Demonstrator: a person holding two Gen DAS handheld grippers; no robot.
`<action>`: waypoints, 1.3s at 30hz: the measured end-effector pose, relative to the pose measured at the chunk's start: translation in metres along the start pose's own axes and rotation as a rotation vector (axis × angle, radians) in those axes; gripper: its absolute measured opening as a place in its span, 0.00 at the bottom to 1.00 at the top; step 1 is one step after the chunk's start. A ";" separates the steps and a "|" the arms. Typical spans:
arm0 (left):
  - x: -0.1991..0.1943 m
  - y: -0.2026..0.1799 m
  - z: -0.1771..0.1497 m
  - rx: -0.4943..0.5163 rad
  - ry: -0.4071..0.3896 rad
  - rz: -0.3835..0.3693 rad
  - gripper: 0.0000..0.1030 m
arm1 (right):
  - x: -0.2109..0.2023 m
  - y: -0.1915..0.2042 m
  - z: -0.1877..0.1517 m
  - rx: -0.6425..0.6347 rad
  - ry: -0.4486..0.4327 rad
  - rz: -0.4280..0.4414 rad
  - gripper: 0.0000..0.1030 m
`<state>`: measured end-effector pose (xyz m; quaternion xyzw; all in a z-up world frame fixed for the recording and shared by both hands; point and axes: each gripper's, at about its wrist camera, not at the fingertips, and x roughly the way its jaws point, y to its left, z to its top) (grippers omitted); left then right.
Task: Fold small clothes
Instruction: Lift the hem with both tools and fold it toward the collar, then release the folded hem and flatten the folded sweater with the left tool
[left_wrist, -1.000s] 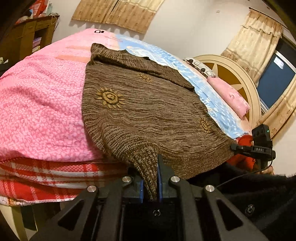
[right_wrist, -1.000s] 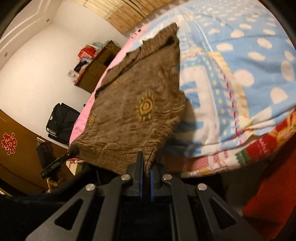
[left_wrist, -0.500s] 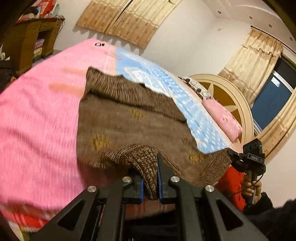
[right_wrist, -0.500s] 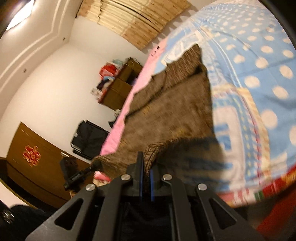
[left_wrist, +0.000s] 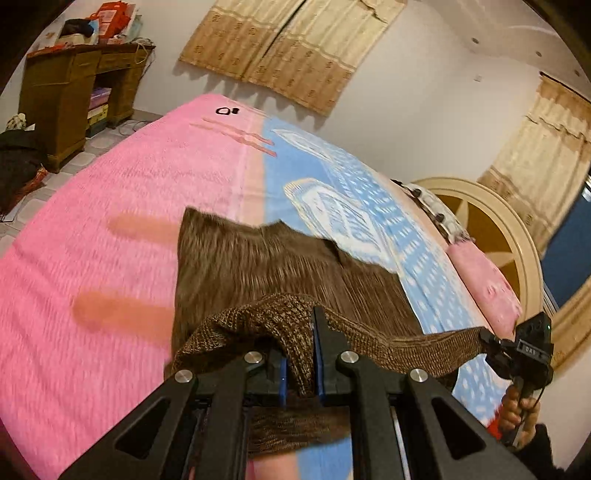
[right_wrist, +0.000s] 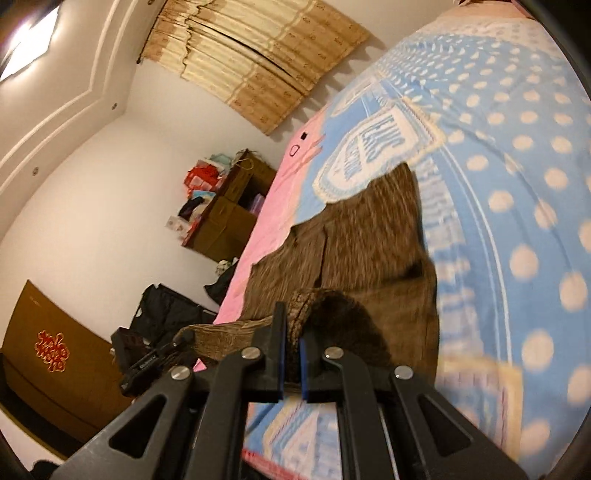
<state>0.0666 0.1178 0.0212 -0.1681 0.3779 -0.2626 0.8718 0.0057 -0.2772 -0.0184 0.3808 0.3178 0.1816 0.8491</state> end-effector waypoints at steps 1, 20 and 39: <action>0.009 0.003 0.008 -0.010 0.001 0.008 0.10 | 0.004 -0.002 0.007 0.003 0.001 -0.003 0.08; 0.164 0.083 0.092 -0.279 0.309 0.108 0.12 | 0.147 -0.090 0.117 0.134 0.015 -0.233 0.27; 0.040 0.051 0.020 -0.068 0.062 0.326 0.56 | 0.190 0.014 0.031 -0.373 0.304 -0.205 0.31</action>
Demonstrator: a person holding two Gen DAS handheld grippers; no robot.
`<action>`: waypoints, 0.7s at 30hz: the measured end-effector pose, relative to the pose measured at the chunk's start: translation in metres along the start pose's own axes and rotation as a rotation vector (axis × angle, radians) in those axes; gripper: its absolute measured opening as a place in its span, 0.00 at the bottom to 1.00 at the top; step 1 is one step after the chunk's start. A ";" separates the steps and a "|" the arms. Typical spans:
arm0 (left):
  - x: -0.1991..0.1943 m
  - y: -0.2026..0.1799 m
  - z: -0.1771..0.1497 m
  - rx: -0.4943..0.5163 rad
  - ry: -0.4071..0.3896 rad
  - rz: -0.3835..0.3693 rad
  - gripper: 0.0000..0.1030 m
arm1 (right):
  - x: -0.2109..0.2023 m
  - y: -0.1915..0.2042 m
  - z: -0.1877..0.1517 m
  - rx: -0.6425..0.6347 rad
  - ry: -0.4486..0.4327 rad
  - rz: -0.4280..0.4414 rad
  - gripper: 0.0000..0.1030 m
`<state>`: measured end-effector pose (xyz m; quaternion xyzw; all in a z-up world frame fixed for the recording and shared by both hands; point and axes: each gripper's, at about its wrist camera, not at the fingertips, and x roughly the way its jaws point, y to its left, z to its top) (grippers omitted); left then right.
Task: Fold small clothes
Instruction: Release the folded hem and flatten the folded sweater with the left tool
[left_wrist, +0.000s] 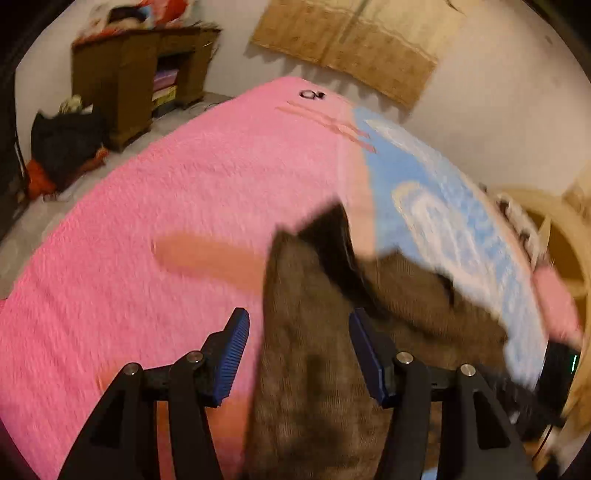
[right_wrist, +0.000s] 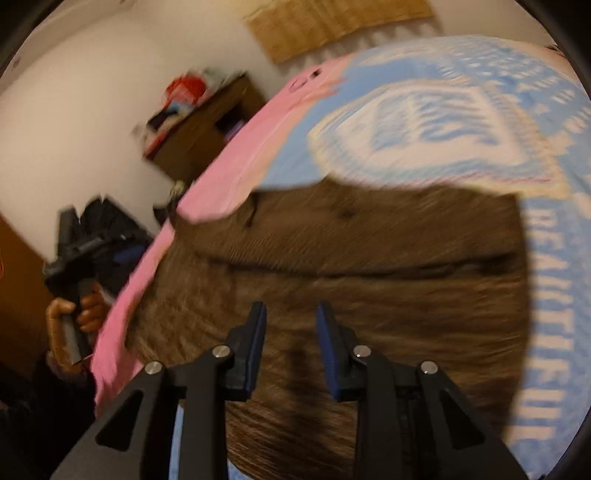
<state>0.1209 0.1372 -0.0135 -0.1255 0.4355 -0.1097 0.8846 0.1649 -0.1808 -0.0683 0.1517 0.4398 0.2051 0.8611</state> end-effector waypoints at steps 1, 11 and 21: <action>0.001 -0.003 -0.010 0.021 0.007 0.020 0.56 | 0.008 0.004 0.000 -0.023 0.021 -0.028 0.31; -0.004 0.005 -0.049 0.075 0.009 0.030 0.56 | 0.017 -0.034 0.096 0.030 -0.148 -0.232 0.33; -0.029 0.041 -0.057 -0.040 -0.056 -0.204 0.60 | -0.078 -0.021 -0.013 0.066 -0.283 -0.249 0.68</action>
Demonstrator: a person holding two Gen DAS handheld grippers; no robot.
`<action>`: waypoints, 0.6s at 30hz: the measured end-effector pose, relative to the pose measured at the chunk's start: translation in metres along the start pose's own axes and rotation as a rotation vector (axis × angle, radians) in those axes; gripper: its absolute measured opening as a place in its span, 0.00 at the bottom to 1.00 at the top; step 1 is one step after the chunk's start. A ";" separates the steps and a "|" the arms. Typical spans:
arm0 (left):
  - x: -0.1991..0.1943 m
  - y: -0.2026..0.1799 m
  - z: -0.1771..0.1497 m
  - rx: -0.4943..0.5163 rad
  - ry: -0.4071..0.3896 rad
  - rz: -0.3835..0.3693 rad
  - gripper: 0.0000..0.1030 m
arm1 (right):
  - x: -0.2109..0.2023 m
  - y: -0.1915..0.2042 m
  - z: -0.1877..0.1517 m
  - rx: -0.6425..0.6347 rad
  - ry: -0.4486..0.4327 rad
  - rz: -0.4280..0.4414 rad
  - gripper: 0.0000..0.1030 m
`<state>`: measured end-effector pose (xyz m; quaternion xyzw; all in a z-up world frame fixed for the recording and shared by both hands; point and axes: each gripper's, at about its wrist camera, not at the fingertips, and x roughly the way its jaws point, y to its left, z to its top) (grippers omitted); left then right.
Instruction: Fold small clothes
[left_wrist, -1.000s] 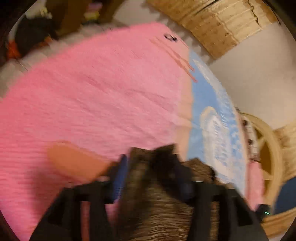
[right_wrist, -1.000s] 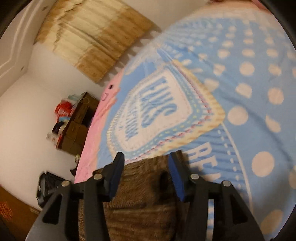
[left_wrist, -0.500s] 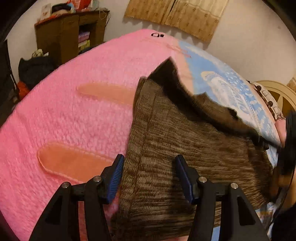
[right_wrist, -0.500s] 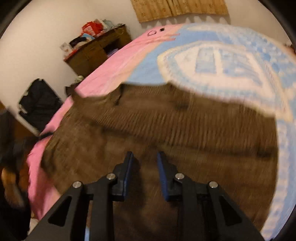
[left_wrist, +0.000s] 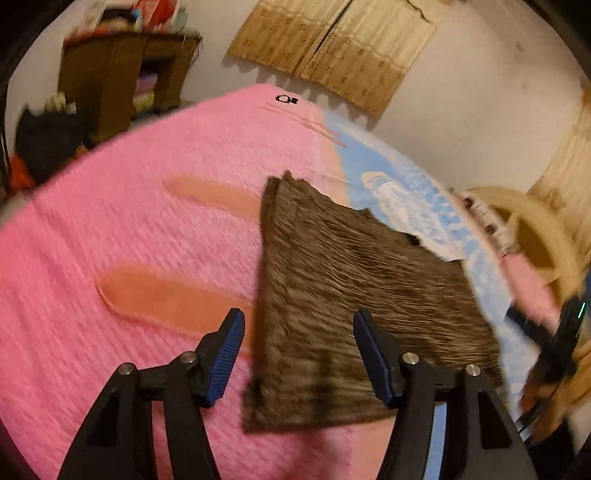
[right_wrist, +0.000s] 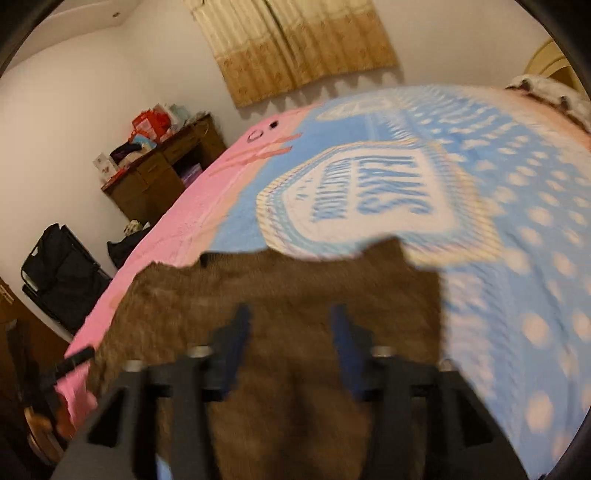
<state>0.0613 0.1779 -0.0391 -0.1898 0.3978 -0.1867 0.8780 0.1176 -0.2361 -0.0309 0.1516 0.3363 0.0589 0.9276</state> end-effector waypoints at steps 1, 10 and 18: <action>0.003 0.000 -0.001 -0.025 0.004 -0.026 0.60 | -0.014 -0.006 -0.010 0.005 -0.019 -0.028 0.68; 0.007 -0.015 -0.016 -0.075 -0.007 -0.051 0.60 | -0.034 -0.015 -0.068 0.010 0.052 -0.087 0.59; -0.002 -0.024 -0.017 0.030 -0.010 -0.099 0.60 | -0.012 0.009 -0.080 -0.117 0.127 -0.058 0.11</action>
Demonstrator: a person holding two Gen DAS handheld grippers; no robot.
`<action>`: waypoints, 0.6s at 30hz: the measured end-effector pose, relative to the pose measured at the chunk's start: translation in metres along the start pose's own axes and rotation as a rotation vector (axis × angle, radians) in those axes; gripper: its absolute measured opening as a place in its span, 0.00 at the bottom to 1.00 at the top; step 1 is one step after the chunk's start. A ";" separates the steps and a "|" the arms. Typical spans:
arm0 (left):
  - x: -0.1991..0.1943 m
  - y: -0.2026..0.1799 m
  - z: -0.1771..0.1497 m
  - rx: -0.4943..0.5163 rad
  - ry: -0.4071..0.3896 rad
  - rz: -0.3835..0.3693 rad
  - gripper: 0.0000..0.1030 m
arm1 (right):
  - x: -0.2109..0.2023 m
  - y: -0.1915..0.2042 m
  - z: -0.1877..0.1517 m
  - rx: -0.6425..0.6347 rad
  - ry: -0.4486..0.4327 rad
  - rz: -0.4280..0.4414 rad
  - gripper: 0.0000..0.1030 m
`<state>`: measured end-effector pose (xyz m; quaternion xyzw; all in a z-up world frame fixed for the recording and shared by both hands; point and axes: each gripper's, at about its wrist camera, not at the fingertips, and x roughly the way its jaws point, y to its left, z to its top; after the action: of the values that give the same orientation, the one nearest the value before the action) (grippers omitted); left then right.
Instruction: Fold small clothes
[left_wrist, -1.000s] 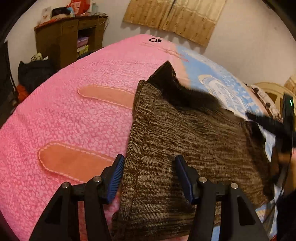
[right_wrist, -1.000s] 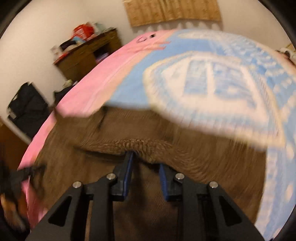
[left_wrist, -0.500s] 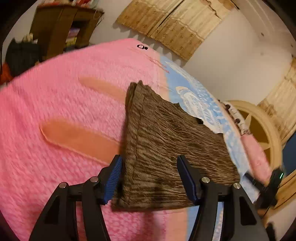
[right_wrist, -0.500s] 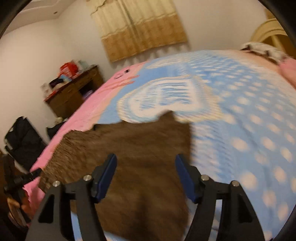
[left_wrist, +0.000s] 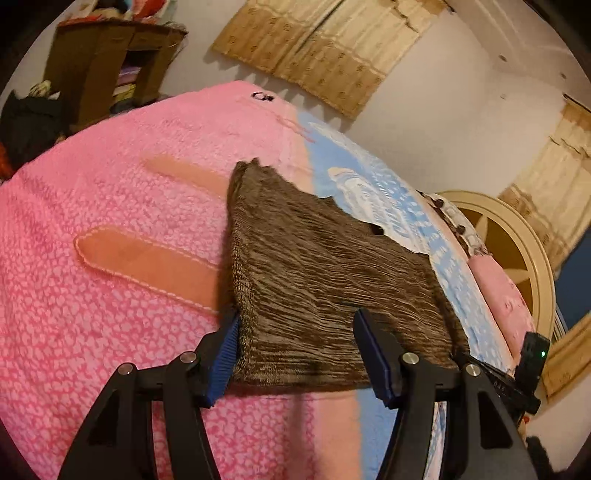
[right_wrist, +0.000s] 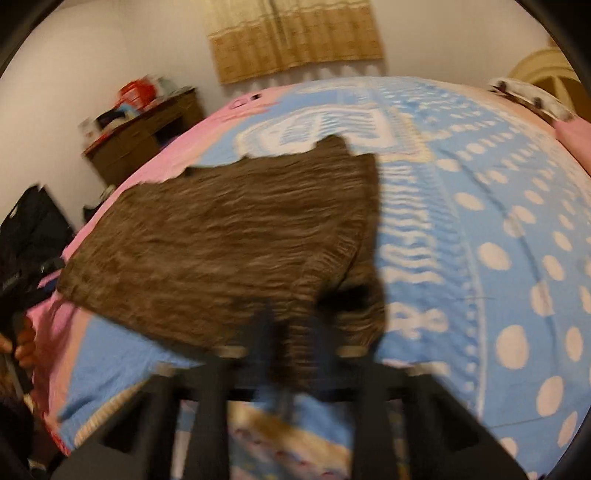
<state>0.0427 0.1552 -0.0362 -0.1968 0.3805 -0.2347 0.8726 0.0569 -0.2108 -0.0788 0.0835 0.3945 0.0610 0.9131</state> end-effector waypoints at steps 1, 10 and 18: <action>-0.001 -0.001 0.000 0.012 -0.005 -0.005 0.60 | 0.000 0.001 -0.001 -0.001 0.001 0.017 0.11; 0.014 0.000 -0.009 0.020 0.025 -0.022 0.60 | -0.002 -0.017 -0.010 0.079 -0.003 0.051 0.24; 0.016 0.004 -0.019 0.036 0.069 -0.039 0.42 | -0.002 -0.015 -0.011 0.071 0.001 0.095 0.41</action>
<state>0.0387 0.1458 -0.0597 -0.1801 0.4020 -0.2651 0.8577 0.0476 -0.2250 -0.0878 0.1343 0.3924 0.0901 0.9054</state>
